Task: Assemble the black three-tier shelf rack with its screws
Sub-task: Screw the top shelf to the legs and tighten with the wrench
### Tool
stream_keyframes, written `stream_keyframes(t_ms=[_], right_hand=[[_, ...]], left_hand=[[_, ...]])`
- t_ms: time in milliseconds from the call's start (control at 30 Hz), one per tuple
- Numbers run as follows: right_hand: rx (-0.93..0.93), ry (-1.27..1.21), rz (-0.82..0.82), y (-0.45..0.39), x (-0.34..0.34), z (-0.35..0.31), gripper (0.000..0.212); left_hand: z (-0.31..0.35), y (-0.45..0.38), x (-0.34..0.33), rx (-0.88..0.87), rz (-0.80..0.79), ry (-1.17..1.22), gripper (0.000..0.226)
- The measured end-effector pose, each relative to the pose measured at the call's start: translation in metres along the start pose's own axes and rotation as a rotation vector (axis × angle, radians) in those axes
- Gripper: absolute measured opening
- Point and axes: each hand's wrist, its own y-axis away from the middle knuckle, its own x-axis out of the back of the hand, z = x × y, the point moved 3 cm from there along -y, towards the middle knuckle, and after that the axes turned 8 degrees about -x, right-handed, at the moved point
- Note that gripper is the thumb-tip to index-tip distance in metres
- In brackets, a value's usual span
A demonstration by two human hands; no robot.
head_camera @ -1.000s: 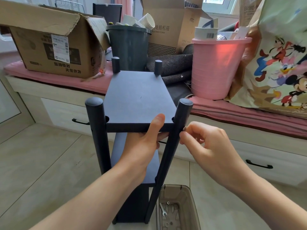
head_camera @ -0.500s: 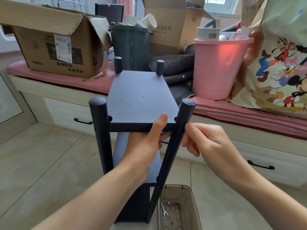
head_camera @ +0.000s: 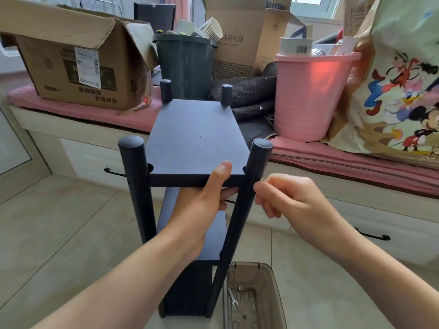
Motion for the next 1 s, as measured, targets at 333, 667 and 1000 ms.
stream_keyframes(t_ms=[333, 667, 1000], right_hand=[[-0.087, -0.472, -0.289, -0.007, -0.003, -0.002, 0.09], [-0.055, -0.43, -0.234, -0.002, -0.041, -0.025, 0.061], [-0.033, -0.422, -0.118, -0.015, -0.067, -0.039, 0.046]], left_hand=[[-0.001, 0.002, 0.023, 0.044, -0.122, -0.079, 0.031], [0.02, 0.001, 0.054, 0.095, -0.193, -0.1, 0.075], [0.033, 0.02, 0.073, 0.105, 0.13, 0.161, 0.061]])
